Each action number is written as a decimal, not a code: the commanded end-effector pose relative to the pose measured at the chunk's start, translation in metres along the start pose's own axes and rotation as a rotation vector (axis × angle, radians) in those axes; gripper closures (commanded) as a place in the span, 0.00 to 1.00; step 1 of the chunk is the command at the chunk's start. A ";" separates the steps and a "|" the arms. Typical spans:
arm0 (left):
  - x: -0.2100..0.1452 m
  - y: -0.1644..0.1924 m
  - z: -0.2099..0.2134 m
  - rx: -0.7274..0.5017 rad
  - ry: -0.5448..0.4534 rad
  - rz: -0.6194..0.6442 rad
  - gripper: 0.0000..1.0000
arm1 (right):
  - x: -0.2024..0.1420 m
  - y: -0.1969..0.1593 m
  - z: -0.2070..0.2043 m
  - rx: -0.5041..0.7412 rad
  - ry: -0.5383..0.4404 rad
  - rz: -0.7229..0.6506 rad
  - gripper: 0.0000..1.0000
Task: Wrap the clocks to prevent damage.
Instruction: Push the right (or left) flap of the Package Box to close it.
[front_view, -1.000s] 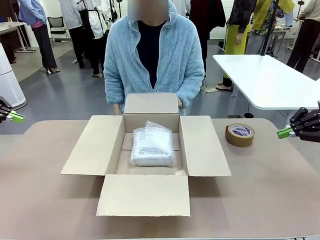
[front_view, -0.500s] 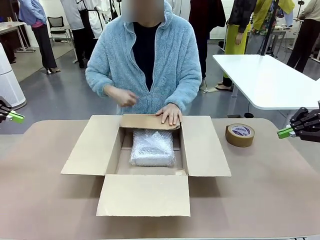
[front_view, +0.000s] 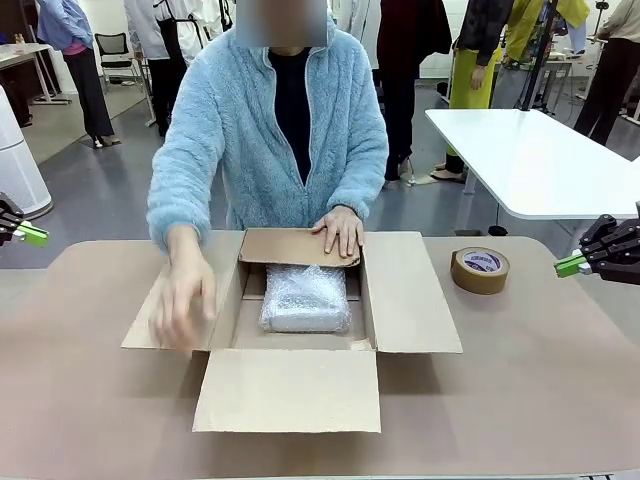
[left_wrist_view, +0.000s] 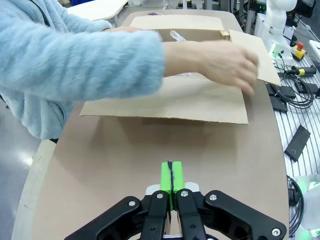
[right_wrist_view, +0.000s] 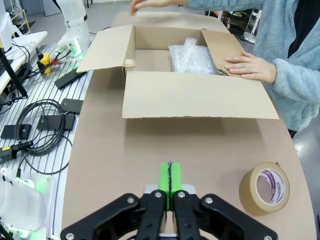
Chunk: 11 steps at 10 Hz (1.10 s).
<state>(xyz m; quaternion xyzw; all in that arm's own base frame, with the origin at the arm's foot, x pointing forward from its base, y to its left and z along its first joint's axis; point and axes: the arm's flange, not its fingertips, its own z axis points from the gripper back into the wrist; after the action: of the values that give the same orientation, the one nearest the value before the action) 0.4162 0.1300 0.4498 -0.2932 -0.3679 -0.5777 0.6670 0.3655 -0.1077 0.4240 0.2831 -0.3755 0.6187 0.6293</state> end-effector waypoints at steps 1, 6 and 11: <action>0.001 0.001 0.001 0.009 -0.003 0.004 0.99 | -0.001 0.000 -0.001 0.002 -0.010 -0.001 0.99; 0.001 0.001 0.001 0.009 -0.003 0.004 0.99 | -0.001 0.000 -0.001 0.002 -0.010 -0.001 0.99; 0.001 0.001 0.001 0.009 -0.003 0.004 0.99 | -0.001 0.000 -0.001 0.002 -0.010 -0.001 0.99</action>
<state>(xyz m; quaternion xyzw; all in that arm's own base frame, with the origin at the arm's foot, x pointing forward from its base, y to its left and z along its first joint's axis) 0.4162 0.1300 0.4498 -0.2932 -0.3679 -0.5777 0.6671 0.3655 -0.1077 0.4240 0.2831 -0.3755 0.6187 0.6293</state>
